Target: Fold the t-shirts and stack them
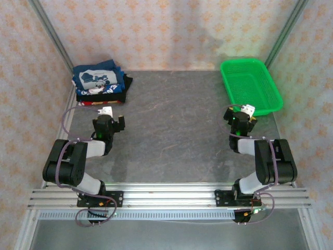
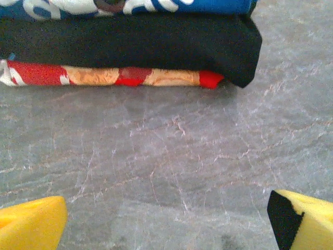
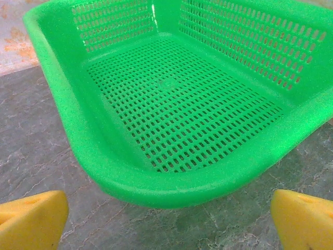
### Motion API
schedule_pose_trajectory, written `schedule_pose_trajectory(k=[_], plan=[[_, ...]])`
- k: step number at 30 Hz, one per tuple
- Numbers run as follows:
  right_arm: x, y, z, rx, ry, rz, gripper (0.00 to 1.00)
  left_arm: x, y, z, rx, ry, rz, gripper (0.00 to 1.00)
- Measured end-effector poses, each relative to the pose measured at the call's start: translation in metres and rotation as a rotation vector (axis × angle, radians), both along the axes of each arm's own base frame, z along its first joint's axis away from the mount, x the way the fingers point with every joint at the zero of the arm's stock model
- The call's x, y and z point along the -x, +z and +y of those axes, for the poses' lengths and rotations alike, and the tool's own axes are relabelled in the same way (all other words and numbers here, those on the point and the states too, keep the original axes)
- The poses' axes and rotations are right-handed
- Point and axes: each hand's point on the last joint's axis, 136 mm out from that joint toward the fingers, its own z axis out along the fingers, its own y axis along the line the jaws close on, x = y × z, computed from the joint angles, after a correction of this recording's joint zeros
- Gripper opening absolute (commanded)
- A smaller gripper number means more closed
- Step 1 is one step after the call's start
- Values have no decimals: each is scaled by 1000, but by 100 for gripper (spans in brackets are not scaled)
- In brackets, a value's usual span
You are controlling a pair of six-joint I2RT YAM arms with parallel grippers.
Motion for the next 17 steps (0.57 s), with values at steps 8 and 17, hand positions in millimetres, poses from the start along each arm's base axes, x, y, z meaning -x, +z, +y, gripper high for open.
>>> schedule_pose_trajectory(k=[8, 17], plan=[[12, -18, 8, 36, 10, 11, 99, -3, 6, 2, -9, 6, -27, 100], [10, -11, 8, 56, -2, -14, 99, -3, 6, 2, -11, 10, -27, 100]])
